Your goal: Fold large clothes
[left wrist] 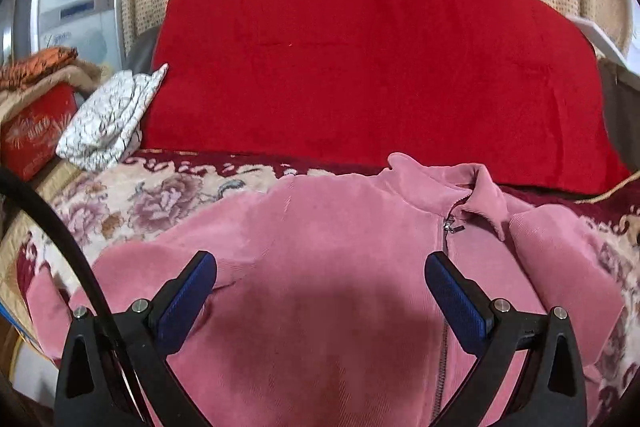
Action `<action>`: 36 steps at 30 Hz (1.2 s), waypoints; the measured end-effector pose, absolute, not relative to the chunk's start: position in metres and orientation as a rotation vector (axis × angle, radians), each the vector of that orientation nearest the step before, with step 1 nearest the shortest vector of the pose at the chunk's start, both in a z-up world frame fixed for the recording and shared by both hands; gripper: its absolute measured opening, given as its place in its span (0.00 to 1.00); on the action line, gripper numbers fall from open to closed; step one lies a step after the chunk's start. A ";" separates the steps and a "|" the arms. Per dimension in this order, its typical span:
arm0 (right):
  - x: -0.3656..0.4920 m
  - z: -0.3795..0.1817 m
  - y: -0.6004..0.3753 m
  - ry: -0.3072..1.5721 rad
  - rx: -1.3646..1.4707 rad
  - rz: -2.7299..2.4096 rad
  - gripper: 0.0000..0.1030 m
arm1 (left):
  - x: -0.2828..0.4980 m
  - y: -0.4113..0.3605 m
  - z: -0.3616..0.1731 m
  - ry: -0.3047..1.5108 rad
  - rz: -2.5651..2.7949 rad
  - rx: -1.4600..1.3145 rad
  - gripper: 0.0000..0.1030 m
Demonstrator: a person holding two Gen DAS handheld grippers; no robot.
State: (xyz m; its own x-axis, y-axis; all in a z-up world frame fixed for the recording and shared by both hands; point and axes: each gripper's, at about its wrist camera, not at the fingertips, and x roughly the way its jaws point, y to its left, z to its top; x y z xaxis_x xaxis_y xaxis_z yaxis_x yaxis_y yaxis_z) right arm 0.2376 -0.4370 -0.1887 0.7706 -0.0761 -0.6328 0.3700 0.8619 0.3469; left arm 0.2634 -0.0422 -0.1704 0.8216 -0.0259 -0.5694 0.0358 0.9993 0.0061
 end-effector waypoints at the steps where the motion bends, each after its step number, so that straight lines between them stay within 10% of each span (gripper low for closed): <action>1: 0.243 -0.194 -0.443 0.656 0.521 -0.236 1.00 | 0.264 -0.043 -0.171 0.602 -0.029 0.027 1.00; 17: 0.317 -0.274 -0.519 0.637 1.048 -0.077 0.96 | 0.282 -0.058 -0.186 0.632 -0.033 0.089 1.00; 21: 0.328 -0.276 -0.526 0.612 1.074 -0.041 0.84 | 0.282 -0.061 -0.188 0.634 -0.031 0.107 1.00; 27: 0.339 -0.280 -0.524 0.626 1.079 0.002 0.37 | 0.284 -0.056 -0.189 0.644 -0.015 0.102 1.00; 36: 0.335 -0.277 -0.502 0.559 1.197 0.200 0.29 | 0.283 -0.037 -0.181 0.623 0.026 0.064 1.00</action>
State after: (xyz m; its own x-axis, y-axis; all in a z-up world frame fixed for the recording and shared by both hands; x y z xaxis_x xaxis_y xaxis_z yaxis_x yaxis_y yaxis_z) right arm 0.3353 -0.5020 -0.2766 0.8484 0.4334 -0.3041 0.1424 0.3664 0.9195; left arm 0.2833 -0.0367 -0.1808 0.8121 0.0433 -0.5819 -0.0046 0.9977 0.0678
